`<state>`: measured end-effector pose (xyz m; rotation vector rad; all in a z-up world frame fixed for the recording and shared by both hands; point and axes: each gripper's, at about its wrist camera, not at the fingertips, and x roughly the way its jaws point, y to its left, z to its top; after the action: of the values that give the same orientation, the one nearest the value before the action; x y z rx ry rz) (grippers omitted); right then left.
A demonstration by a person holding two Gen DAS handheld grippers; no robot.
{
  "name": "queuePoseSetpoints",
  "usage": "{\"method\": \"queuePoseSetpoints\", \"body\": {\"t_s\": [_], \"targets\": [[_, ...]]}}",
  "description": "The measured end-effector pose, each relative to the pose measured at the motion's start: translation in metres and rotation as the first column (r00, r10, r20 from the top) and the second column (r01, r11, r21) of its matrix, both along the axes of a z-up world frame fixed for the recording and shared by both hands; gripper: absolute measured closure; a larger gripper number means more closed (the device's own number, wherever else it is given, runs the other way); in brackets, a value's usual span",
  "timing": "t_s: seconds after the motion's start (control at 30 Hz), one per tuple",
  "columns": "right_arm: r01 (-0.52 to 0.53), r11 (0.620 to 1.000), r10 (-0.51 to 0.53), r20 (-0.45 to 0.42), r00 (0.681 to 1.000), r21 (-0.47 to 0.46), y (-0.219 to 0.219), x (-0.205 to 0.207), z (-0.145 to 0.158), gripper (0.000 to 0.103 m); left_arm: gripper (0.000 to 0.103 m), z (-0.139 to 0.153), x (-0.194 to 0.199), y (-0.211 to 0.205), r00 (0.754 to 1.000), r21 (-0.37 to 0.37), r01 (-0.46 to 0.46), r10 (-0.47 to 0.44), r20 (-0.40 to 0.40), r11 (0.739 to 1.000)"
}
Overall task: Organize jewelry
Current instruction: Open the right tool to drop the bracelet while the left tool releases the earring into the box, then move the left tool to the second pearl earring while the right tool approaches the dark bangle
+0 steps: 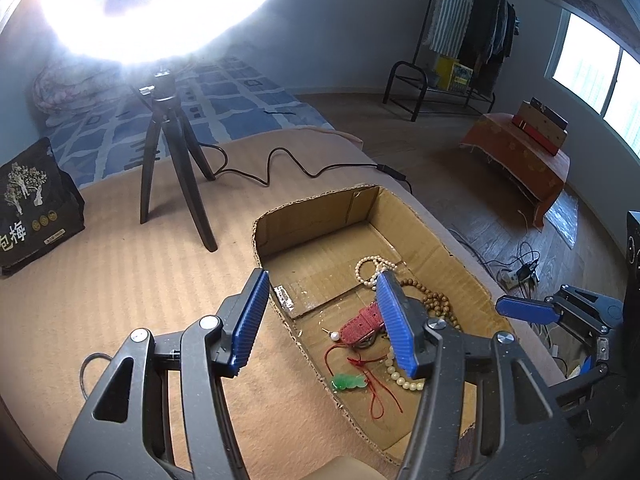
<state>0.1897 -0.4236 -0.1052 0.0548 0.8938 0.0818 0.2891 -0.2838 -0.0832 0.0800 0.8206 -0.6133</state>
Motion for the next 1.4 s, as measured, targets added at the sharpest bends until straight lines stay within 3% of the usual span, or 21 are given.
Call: {"method": "queuePoseSetpoints", "body": {"t_s": [0.3, 0.6, 1.07, 1.4], "targets": [[0.001, 1.0, -0.001, 0.004, 1.0, 0.011, 0.011, -0.004, 0.009, 0.034, 0.046, 0.009, -0.01, 0.028, 1.0, 0.004, -0.012, 0.012, 0.018, 1.0], [-0.024, 1.0, 0.024, 0.013, 1.0, 0.001, 0.038, -0.004, 0.016, 0.034, 0.046, 0.012, -0.014, 0.095, 0.996, 0.034, -0.078, 0.076, 0.044, 0.996], [-0.149, 0.989, 0.149, -0.003, 0.989, -0.007, 0.109, 0.011, 0.006, 0.034, 0.046, -0.014, -0.011, 0.214, 0.98, 0.085, -0.195, 0.197, -0.017, 0.977], [-0.218, 0.976, 0.218, -0.022, 0.976, 0.021, 0.155, 0.033, -0.001, 0.034, 0.046, -0.041, -0.056, 0.258, 0.975, 0.073, -0.212, 0.216, -0.06, 0.975]]}}
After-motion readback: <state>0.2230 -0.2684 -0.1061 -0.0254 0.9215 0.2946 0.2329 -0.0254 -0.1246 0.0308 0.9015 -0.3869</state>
